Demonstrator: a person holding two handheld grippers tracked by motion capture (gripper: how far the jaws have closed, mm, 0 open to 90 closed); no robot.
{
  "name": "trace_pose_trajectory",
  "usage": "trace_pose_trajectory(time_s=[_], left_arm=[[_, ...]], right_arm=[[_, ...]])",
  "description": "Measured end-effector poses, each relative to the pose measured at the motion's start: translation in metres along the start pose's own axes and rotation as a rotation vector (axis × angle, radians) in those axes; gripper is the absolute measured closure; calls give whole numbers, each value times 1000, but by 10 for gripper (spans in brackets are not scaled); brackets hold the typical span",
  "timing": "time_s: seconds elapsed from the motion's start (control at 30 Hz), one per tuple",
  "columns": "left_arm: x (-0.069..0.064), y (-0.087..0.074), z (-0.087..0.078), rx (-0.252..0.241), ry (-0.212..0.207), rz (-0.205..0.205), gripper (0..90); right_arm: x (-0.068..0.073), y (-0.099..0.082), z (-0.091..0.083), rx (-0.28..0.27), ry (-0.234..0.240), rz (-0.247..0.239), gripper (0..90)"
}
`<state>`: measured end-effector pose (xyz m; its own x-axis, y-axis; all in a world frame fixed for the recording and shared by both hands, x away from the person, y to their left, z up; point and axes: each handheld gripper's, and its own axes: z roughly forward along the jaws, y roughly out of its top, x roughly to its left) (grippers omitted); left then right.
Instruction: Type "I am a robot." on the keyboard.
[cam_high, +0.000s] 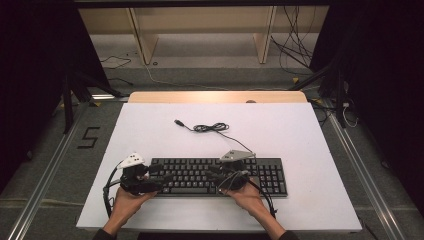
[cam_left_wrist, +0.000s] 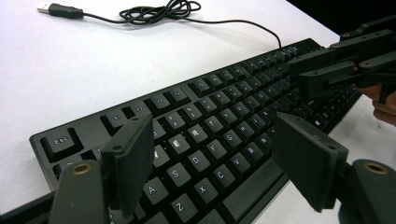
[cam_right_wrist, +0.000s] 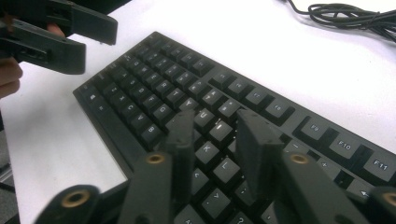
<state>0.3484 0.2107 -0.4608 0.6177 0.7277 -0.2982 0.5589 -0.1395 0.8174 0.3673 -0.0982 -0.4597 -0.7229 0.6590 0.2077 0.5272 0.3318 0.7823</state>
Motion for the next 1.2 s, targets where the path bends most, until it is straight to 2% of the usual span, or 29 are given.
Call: trace_pose_trajectory(time_s=[0.23, 0.5, 1.07, 1.2], left_arm=[[0, -1, -1, -5, -3, 3, 292], [0, -2, -1, -5, 0, 6, 292], [-2, -3, -2, -5, 0, 11, 292], [-1, -3, -3, -14, 2, 6, 292]], right_arm=[[-4, 1, 4, 16, -19, 6, 829], [-6, 2, 12, 34, -46, 9, 897], [-11, 1, 25, 68, -73, 7, 900], [-11, -1, 30, 90, -73, 0, 900]])
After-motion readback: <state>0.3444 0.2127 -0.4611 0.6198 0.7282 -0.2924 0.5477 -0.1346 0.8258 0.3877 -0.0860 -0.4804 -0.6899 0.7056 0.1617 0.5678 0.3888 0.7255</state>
